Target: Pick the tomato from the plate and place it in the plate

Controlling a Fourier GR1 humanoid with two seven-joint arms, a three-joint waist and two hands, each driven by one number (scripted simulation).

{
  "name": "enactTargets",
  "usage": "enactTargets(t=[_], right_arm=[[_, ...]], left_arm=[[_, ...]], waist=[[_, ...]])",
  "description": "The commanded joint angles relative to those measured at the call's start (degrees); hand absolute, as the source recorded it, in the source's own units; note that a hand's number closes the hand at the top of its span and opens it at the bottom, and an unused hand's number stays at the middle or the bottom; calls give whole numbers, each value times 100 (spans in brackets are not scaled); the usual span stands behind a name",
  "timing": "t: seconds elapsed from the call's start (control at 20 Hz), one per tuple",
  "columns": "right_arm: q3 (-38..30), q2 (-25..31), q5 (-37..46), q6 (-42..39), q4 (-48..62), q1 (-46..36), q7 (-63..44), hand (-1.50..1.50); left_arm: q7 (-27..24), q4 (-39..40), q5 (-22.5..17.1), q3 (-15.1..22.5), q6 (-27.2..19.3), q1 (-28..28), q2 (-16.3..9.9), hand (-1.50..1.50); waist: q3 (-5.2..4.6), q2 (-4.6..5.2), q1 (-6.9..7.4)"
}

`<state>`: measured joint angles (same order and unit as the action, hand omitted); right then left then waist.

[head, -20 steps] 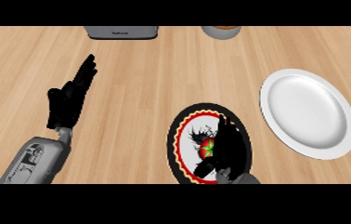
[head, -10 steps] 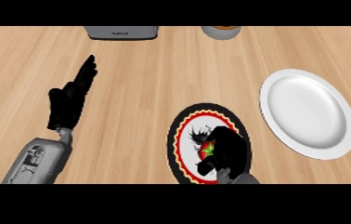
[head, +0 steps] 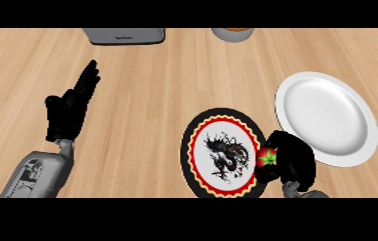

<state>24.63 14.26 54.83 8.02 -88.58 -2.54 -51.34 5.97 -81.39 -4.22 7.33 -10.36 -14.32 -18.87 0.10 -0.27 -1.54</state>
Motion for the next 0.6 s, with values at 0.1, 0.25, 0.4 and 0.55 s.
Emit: enactTargets(t=[0.1, 0.25, 0.4, 0.55], right_arm=[[-890, 2024, -738, -11, -181, 496, 1997, 150], [-1590, 2562, -1233, 439, -392, 344, 2991, 150], [-2118, 2893, -1890, 784, -471, 477, 4105, 150], [-2688, 3273, -2691, 701, -397, 500, 5140, 150]], left_arm=[[-42, 36, 29, -99, -134, 161, -7, 0], [-56, -5, -70, -175, -42, 258, -78, 0], [-90, 48, -64, -216, -94, 283, -54, 0], [-142, -79, -43, -175, -82, 331, -50, 0]], waist=[[35, -31, -324], [46, -94, -308], [55, -84, -417], [55, -98, -349]])
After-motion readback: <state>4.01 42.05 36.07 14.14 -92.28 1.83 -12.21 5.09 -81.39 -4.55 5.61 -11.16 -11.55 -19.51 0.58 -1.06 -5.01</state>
